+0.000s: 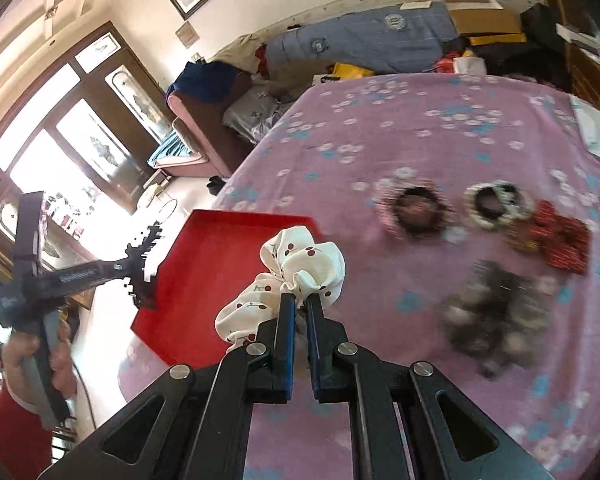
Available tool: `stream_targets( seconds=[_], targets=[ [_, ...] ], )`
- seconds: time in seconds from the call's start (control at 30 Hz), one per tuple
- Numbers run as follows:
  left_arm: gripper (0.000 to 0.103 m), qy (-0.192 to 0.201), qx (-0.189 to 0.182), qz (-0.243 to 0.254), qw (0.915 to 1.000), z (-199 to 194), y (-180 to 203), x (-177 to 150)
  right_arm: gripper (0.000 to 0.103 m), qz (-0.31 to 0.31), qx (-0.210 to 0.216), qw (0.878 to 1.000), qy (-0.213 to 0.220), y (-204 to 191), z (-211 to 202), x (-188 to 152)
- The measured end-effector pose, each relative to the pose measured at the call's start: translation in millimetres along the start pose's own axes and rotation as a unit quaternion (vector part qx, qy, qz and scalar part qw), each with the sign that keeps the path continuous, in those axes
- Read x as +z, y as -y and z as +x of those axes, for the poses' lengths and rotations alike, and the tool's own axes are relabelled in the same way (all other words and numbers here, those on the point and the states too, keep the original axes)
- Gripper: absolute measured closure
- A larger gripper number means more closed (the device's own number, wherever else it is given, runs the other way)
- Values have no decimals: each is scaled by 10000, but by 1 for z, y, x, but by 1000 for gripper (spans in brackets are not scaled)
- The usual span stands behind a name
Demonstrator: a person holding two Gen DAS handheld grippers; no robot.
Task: Organize jewelry
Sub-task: 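Carry the claw clip into the red tray and open left tool while right tool drops the scrunchie there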
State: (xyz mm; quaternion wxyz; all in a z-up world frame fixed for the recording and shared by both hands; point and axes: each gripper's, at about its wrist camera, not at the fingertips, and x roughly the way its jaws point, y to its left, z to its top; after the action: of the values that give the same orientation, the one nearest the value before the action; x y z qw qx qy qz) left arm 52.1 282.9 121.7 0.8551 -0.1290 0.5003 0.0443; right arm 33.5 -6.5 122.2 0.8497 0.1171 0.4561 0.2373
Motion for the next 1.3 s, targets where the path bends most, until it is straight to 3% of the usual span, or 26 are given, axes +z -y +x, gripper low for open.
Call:
stream_targets(
  seconds=[0.2, 0.53, 0.8, 0.87, 0.93, 1.0, 1.1, 1.3],
  targets=[
    [85, -183, -63, 204, 9996, 48, -19, 32, 95, -75, -270, 9994, -196, -39, 70, 23],
    [84, -550, -21, 356, 9979, 106, -34, 49, 95, 47, -801, 9945, -670, -41, 149, 35],
    [83, -561, -87, 208, 9982, 108, -39, 53, 92, 36, -1086, 9915, -718, -33, 159, 33],
    [78, -552, -169, 119, 9983, 105, -40, 53, 85, -11, -1108, 9913, -707, -36, 160, 34],
    [64, -467, -231, 19, 9986, 96, -41, 53, 63, -65, -1110, 9915, -669, -39, 158, 34],
    [56, -391, -302, -32, 9988, 87, -40, 53, 54, -140, -1142, 9917, -566, -43, 153, 35],
    [48, -192, -299, -101, 9993, 69, -41, 53, 53, -193, -1125, 9922, -505, -47, 147, 35],
    [48, 108, -56, -188, 9997, 35, -42, 47, 53, -282, -963, 9944, -338, -51, 120, 32]
  ],
)
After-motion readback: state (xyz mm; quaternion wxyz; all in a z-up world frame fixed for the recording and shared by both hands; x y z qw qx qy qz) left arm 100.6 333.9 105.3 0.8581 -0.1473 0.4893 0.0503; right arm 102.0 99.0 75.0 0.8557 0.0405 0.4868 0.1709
